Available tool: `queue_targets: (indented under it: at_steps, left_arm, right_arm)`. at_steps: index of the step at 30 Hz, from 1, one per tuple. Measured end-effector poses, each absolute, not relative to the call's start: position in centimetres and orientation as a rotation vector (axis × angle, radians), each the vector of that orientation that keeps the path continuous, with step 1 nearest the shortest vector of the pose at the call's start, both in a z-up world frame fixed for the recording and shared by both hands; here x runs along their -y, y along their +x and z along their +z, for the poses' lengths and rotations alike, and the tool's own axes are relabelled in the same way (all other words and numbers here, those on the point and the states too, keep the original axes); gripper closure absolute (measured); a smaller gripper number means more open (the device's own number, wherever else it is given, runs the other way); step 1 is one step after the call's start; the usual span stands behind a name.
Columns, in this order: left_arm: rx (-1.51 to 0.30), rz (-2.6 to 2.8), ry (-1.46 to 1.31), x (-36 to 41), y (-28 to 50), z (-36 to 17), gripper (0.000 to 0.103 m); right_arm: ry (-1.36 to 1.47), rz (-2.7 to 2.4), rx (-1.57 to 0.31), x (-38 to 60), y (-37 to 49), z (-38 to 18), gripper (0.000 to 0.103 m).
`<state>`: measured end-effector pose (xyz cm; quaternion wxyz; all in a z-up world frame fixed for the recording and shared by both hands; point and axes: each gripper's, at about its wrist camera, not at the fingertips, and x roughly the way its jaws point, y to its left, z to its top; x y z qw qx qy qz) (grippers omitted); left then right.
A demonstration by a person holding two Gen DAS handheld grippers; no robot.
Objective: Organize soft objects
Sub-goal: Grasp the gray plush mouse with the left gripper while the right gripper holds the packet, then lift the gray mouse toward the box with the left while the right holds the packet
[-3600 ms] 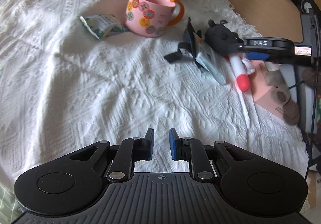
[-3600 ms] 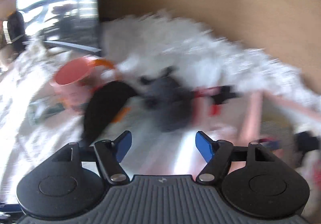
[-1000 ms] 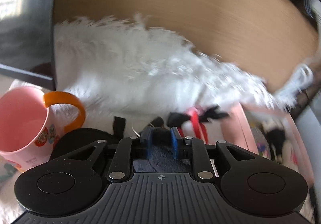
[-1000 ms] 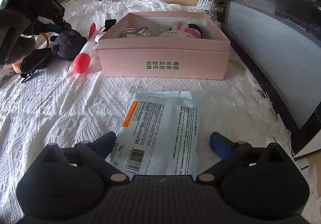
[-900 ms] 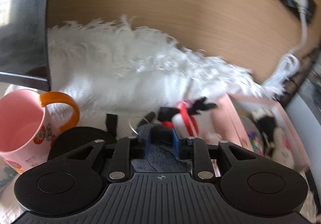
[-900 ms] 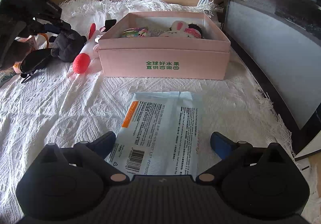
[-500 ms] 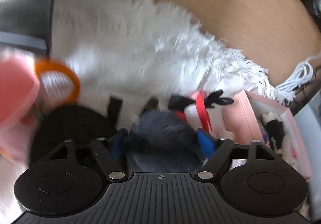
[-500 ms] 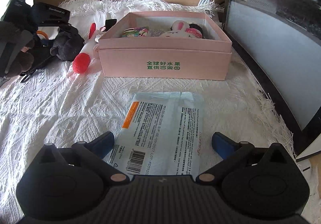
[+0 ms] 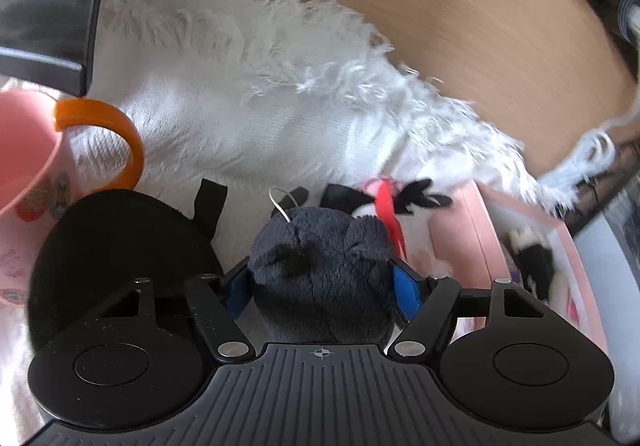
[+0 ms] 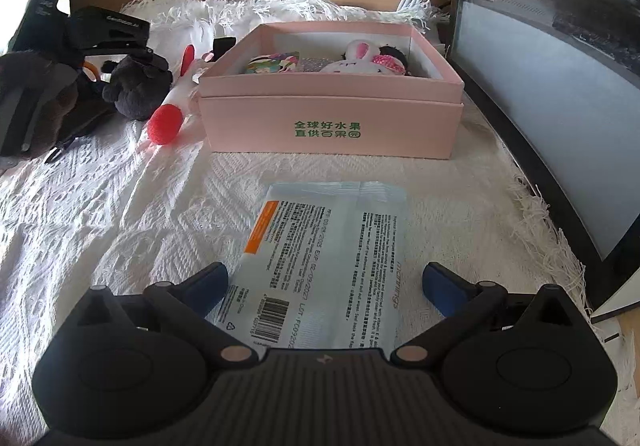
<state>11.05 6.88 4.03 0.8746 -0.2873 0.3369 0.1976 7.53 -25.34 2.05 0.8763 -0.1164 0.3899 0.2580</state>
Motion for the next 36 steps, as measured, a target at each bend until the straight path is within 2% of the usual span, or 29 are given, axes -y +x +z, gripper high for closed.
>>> queue_targets:
  at_steps: [6,20,22,25,27,36]
  left_arm:
    - [-0.736,0.298,-0.515,-3.6,7.5,5.3,0.028]
    - [-0.856,0.120,-0.568,3.1,-2.0,4.6,0.028]
    - [-0.869,0.111,-0.548,3.5,-2.6,4.6,0.028]
    - [-0.872,0.100,-0.525,3.8,-3.5,4.6,0.028]
    - [-0.865,0.100,-0.524,3.8,-4.0,4.6,0.028]
    - [-0.878,0.053,-0.498,4.6,-4.7,4.6,0.028]
  right_arm:
    - [-0.248,0.548,-0.819,25.4,7.6,2.0,0.000]
    - [-0.231,0.545,-0.887,24.5,8.6,2.7,0.001]
    - [-0.256,0.529,-0.881,24.0,8.6,2.6,0.003]
    - [-0.287,0.533,-0.867,23.4,8.3,2.8,0.011]
    - [-0.306,0.549,-0.868,23.1,8.2,3.1,0.024]
    - [-0.329,0.627,-0.904,23.0,6.1,5.3,0.026]
